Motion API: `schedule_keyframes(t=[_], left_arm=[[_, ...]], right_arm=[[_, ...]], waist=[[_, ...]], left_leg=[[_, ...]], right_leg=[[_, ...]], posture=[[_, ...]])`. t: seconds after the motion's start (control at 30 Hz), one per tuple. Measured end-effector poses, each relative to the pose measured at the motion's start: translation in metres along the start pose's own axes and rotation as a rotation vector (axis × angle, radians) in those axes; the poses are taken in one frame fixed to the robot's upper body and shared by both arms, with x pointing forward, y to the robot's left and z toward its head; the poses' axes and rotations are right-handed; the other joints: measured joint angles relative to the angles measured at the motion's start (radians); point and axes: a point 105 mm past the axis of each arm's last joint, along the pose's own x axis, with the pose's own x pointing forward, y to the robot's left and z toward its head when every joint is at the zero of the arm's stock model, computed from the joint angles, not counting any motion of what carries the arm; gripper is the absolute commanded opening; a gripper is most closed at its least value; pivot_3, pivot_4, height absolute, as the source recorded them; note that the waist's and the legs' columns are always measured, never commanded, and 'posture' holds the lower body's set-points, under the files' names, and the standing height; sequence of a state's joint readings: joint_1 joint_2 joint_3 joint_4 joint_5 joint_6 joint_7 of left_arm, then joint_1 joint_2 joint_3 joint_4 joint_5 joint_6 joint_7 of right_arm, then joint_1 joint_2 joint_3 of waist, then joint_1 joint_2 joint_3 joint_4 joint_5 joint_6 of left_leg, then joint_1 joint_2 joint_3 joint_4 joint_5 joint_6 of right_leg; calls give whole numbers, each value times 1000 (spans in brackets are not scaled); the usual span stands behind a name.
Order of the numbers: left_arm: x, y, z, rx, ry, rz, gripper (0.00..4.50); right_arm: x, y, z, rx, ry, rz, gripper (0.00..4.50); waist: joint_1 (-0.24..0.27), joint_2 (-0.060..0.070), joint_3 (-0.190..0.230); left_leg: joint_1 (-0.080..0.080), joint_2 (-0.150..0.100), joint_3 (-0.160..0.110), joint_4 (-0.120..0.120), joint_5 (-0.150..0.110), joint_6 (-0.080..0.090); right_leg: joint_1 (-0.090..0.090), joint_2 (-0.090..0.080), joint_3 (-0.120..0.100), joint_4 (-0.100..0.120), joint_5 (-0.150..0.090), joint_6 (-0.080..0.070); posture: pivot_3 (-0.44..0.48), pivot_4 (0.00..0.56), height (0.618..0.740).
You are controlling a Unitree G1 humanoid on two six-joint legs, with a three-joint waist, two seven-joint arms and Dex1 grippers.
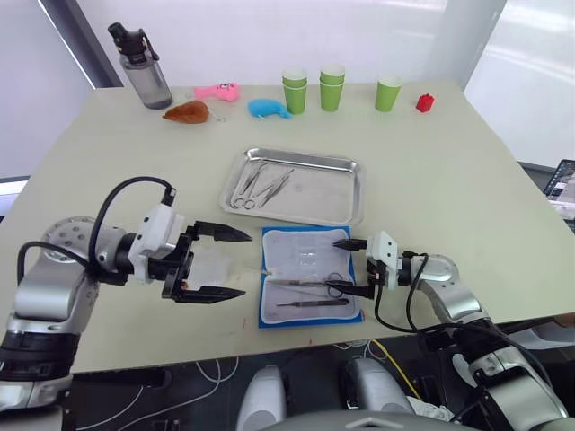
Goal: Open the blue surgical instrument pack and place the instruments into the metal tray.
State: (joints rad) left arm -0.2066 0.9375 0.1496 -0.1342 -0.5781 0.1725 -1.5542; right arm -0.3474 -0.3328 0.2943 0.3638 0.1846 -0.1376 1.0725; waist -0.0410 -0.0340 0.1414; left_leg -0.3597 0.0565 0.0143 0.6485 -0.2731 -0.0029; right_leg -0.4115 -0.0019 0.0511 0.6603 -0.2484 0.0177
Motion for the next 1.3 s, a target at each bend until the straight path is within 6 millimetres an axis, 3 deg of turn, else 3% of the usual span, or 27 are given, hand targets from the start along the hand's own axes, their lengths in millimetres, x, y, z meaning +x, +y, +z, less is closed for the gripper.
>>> schedule_keyframes(t=[0.7,1.03,1.3], left_arm=[[0,10,13,18,-81,8,4476],[2,8,11,11,-92,6,4476],[7,6,10,17,-123,5,4476]], right_arm=[[-11,0,8,-25,5,8,4500],[-23,2,18,0,-16,-2,4500],[-35,-1,29,10,-7,-14,4500]], waist=[[8,3,11],[14,5,15],[16,5,21]], left_leg=[[-5,-1,0,0,0,0],[-22,-2,-1,3,0,0],[-23,-2,-1,3,0,0]], right_leg=[[-2,0,0,-2,0,1],[-16,1,-1,-1,4,3],[-19,2,0,1,4,2]], posture=[[0,150,734],[0,150,734],[0,150,734]])
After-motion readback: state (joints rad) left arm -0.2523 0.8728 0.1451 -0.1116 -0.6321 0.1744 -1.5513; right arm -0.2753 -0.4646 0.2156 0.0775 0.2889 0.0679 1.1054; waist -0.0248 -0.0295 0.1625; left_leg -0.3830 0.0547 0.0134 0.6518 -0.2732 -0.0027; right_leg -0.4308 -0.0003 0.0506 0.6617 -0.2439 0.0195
